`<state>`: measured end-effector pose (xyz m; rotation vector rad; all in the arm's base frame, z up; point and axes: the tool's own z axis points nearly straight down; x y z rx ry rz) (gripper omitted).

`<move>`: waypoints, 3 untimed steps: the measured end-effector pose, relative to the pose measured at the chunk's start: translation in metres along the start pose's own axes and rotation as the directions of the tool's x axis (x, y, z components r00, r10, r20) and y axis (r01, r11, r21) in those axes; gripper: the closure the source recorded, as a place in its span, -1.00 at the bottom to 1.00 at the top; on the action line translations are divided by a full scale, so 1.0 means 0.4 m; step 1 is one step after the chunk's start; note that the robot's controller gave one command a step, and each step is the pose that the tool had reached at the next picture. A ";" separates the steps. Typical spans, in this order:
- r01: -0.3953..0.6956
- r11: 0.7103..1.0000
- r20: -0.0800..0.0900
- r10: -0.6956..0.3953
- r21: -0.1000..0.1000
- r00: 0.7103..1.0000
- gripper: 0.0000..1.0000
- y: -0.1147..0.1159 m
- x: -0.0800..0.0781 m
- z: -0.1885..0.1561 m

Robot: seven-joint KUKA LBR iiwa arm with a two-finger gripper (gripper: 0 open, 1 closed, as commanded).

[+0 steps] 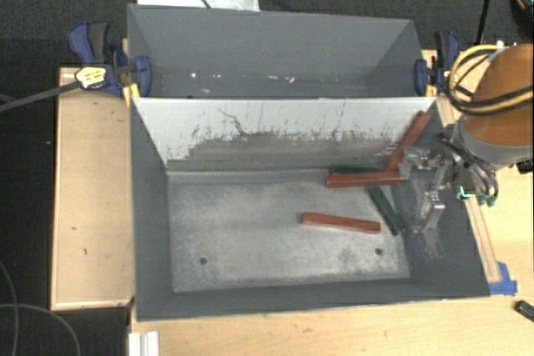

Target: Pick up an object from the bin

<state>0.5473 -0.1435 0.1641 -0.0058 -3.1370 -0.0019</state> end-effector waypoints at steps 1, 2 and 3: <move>-0.097 0.995 0.000 0.097 -0.002 0.995 -1.00 0.087 0.047 0.245; -0.093 0.996 0.008 0.093 0.001 0.996 1.00 0.081 0.041 0.234; -0.090 0.996 0.016 0.090 0.002 0.996 1.00 0.061 0.028 -0.174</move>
Offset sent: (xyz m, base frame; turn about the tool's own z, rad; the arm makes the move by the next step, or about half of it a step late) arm -0.0178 0.0327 -0.0941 0.0988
